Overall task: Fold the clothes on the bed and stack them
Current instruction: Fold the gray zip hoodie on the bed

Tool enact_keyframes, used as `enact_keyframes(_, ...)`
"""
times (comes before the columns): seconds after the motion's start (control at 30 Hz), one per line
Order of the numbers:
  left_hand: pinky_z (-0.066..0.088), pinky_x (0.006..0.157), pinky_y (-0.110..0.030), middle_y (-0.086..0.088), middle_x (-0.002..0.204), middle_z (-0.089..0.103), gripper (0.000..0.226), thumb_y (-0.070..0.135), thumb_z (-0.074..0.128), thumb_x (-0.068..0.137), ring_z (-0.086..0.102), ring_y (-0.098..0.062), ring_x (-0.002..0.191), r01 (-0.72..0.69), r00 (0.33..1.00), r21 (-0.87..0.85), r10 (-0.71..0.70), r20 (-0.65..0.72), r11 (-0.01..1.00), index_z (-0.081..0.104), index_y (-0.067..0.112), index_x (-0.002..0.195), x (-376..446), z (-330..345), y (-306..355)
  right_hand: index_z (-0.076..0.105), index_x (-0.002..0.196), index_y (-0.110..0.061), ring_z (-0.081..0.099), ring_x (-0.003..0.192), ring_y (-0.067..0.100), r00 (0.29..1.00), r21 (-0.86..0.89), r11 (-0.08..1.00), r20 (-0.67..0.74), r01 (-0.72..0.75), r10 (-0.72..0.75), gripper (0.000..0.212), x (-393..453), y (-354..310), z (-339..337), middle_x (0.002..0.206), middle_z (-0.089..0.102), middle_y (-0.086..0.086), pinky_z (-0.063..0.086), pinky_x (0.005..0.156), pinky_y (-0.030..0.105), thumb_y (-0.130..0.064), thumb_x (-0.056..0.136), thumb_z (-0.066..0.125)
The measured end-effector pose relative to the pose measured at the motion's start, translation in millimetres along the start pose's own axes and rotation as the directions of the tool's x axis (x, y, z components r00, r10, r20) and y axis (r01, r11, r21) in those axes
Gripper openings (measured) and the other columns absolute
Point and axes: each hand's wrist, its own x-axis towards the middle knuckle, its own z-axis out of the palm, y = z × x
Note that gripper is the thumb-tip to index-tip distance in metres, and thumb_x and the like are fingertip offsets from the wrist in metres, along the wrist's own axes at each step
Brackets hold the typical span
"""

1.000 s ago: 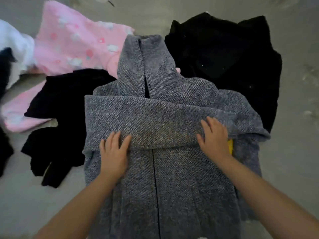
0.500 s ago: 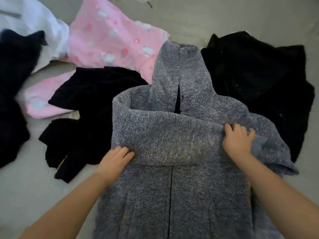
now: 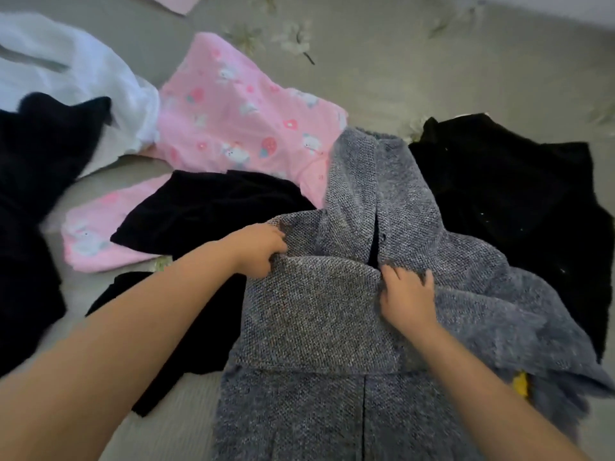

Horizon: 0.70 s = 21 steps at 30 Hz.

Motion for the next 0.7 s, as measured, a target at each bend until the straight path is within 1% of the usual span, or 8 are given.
enact_keyframes(0.1,0.032,0.075,-0.024,-0.002,0.097,0.059,0.024,0.010,0.049,0.083,0.053,-0.024,0.100,-0.042,0.998,-0.114,0.047,0.046,0.993,0.055,0.016,0.105,-15.1,-10.0,-3.8,0.054,0.118,-0.012,0.050,0.109,0.022,0.998,0.016,1.000,-0.059,0.009,-0.008,0.028,-3.0,8.7,-5.1,0.113,0.057,0.004,0.021,0.108,0.041,-0.015,0.092,0.042)
enact_keyframes(0.17,0.028,0.067,-0.025,-0.007,0.106,0.060,0.031,0.019,0.042,0.089,0.053,-0.025,0.090,0.032,0.994,0.052,-0.037,0.102,0.998,0.045,0.021,0.120,-24.5,-15.7,-14.7,0.059,0.110,-0.008,0.054,0.099,0.027,0.989,0.045,0.999,-0.146,0.020,-0.013,0.023,-8.2,9.5,-5.1,0.104,0.059,0.008,0.028,0.097,0.039,-0.011,0.090,0.049)
enact_keyframes(0.27,0.023,0.063,-0.030,-0.010,0.101,0.061,0.020,0.022,0.036,0.091,0.048,-0.022,0.071,0.144,0.989,0.203,-0.145,-0.011,0.969,0.040,0.017,0.110,-25.7,-15.5,-37.4,0.061,0.106,-0.007,0.055,0.091,0.029,0.974,0.055,0.998,-0.227,-0.009,0.021,0.022,-10.4,0.2,-4.4,0.096,0.059,0.008,0.024,0.086,0.038,-0.006,0.086,0.053)
enact_keyframes(0.37,0.026,0.080,-0.036,-0.006,0.103,0.060,0.008,0.022,0.038,0.088,0.054,-0.025,0.092,0.325,0.946,0.203,-0.316,-0.075,0.924,0.037,0.017,0.094,-14.1,4.4,-47.1,0.046,0.124,-0.018,0.048,0.105,0.020,0.988,-0.030,0.994,-0.118,-0.107,0.103,0.033,-2.0,-14.4,-2.5,0.110,0.051,0.001,0.020,0.092,0.036,-0.014,0.092,0.042)
enact_keyframes(0.5,0.030,0.093,-0.040,-0.009,0.120,0.050,0.030,0.015,0.037,0.090,0.044,-0.028,0.112,0.556,0.821,0.083,-0.530,-0.213,0.827,0.039,0.012,0.119,-2.8,46.3,-26.9,0.027,0.141,-0.016,0.034,0.128,0.022,0.968,-0.045,0.977,-0.157,-0.207,0.198,0.048,4.4,-17.1,0.1,0.136,0.040,0.006,0.010,0.111,0.047,-0.019,0.095,0.043)
enact_keyframes(0.57,0.034,0.093,-0.045,-0.019,0.122,0.050,0.039,0.009,0.043,0.086,0.044,-0.035,0.115,0.520,0.776,-0.021,-0.482,-0.407,0.854,0.043,0.004,0.125,-6.9,57.3,-10.3,0.032,0.140,-0.010,0.030,0.133,0.026,0.962,0.023,0.982,-0.198,-0.189,0.190,0.051,-1.8,-16.2,3.1,0.142,0.036,0.013,0.009,0.111,0.050,-0.020,0.093,0.049)
enact_keyframes(0.63,0.042,0.090,-0.054,-0.026,0.117,0.057,0.040,0.004,0.047,0.077,0.052,-0.044,0.112,0.312,0.720,-0.014,-0.246,-0.649,0.950,0.057,-0.004,0.116,-11.7,65.4,8.9,0.048,0.130,-0.003,0.039,0.129,0.035,0.947,0.081,0.992,-0.296,-0.101,0.120,0.046,-16.0,-17.1,9.3,0.136,0.045,0.021,0.020,0.106,0.057,-0.015,0.087,0.058)
enact_keyframes(0.7,0.042,0.087,-0.059,-0.021,0.117,0.061,0.042,0.016,0.041,0.079,0.054,-0.043,0.111,0.130,0.710,0.090,-0.030,-0.703,0.987,0.064,-0.001,0.110,-18.4,81.7,31.2,0.058,0.119,-0.001,0.049,0.119,0.041,0.924,0.057,0.998,-0.381,-0.022,0.043,0.039,-37.6,-21.6,22.8,0.127,0.054,0.024,0.031,0.096,0.063,-0.019,0.084,0.058)
